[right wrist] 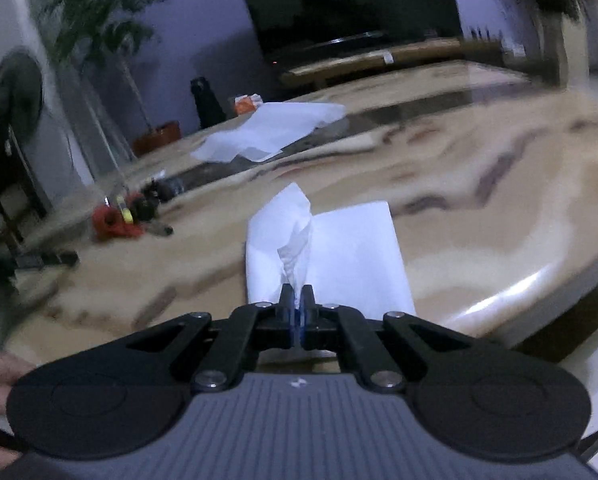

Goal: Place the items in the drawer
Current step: 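Lift the pinched tissue off the table with the right gripper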

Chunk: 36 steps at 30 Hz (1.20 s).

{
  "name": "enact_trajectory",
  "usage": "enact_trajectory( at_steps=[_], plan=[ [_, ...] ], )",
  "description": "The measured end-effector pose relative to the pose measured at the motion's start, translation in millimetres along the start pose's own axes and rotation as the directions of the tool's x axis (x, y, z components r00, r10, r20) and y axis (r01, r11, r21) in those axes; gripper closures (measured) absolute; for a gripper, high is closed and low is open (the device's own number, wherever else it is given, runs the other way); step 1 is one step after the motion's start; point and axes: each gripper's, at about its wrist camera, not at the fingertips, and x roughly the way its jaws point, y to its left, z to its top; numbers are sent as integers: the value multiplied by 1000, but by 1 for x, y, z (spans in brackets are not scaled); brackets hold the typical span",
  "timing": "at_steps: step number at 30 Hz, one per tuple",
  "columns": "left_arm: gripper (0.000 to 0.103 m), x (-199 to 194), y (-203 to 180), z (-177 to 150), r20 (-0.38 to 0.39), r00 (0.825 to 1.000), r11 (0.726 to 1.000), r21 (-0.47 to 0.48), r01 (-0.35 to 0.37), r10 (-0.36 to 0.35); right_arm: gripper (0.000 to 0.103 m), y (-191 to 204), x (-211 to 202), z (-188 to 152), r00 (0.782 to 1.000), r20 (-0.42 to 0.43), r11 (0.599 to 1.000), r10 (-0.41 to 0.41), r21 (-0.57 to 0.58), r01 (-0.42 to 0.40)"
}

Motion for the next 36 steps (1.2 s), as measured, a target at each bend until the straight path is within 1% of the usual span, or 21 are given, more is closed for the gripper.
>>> enact_trajectory(
  at_steps=[2, 4, 5, 6, 9, 11, 13, 16, 17, 20, 22, 23, 24, 26, 28, 29, 31, 32, 34, 35, 36],
  plan=[
    [0, 0, 0, 0, 0, 1000, 1000, 0, 0, 0, 99, 0, 1, -1, 1000, 2, 999, -17, -37, 17],
    [0, 0, 0, 0, 0, 1000, 1000, 0, 0, 0, 89, 0, -2, -3, 999, 9, 998, -31, -47, 32],
    [0, 0, 0, 0, 0, 1000, 1000, 0, 0, 0, 79, 1, -4, -4, 999, 14, 998, -44, -51, 44],
    [0, 0, 0, 0, 0, 1000, 1000, 0, 0, 0, 72, 2, -7, -5, 998, 18, 997, -55, -56, 56],
    [0, 0, 0, 0, 0, 1000, 1000, 0, 0, 0, 62, 7, -7, -6, 997, 27, 992, -78, -96, 81],
    [0, 0, 0, 0, 0, 1000, 1000, 0, 0, 0, 58, 15, -7, -8, 992, 53, 979, -114, -165, 122],
    [0, 0, 0, 0, 0, 1000, 1000, 0, 0, 0, 58, 18, -9, -8, 990, 70, 973, -119, -191, 131],
    [0, 0, 0, 0, 0, 1000, 1000, 0, 0, 0, 51, 24, -11, -10, 985, 101, 954, -141, -253, 163],
    [0, 0, 0, 0, 0, 1000, 1000, 0, 0, 0, 48, 22, -12, -9, 986, 104, 960, -130, -234, 152],
    [0, 0, 0, 0, 0, 1000, 1000, 0, 0, 0, 47, 16, -14, -4, 988, 116, 977, -98, -177, 118],
    [0, 0, 0, 0, 0, 1000, 1000, 0, 0, 0, 41, 12, -15, -2, 989, 124, 985, -80, -141, 97],
    [0, 0, 0, 0, 0, 1000, 1000, 0, 0, 0, 40, 12, -12, -1, 988, 121, 983, -96, -142, 113],
    [0, 0, 0, 0, 0, 1000, 1000, 0, 0, 0, 40, 11, -9, -1, 989, 118, 984, -94, -139, 110],
    [0, 0, 0, 0, 0, 1000, 1000, 0, 0, 0, 40, 10, -5, 0, 989, 114, 985, -90, -136, 105],
    [0, 0, 0, 0, 0, 1000, 1000, 0, 0, 0, 46, 15, -1, -1, 986, 127, 974, -104, -186, 127],
    [0, 0, 0, 0, 0, 1000, 1000, 0, 0, 0, 56, 17, 1, -1, 985, 133, 968, -110, -210, 137],
    [0, 0, 0, 0, 0, 1000, 1000, 0, 0, 0, 87, 18, 1, 0, 985, 141, 967, -102, -218, 131],
    [0, 0, 0, 0, 0, 1000, 1000, 0, 0, 0, 101, 17, 1, 1, 984, 145, 969, -99, -213, 129],
    [0, 0, 0, 0, 0, 1000, 1000, 0, 0, 0, 101, 15, -2, 3, 985, 150, 974, -87, -195, 116],
    [0, 0, 0, 0, 0, 1000, 1000, 0, 0, 0, 101, 12, -3, 5, 987, 145, 982, -64, -168, 89],
    [0, 0, 0, 0, 0, 1000, 1000, 0, 0, 0, 101, 8, -4, 7, 990, 139, 991, -24, -124, 42]
  ],
)
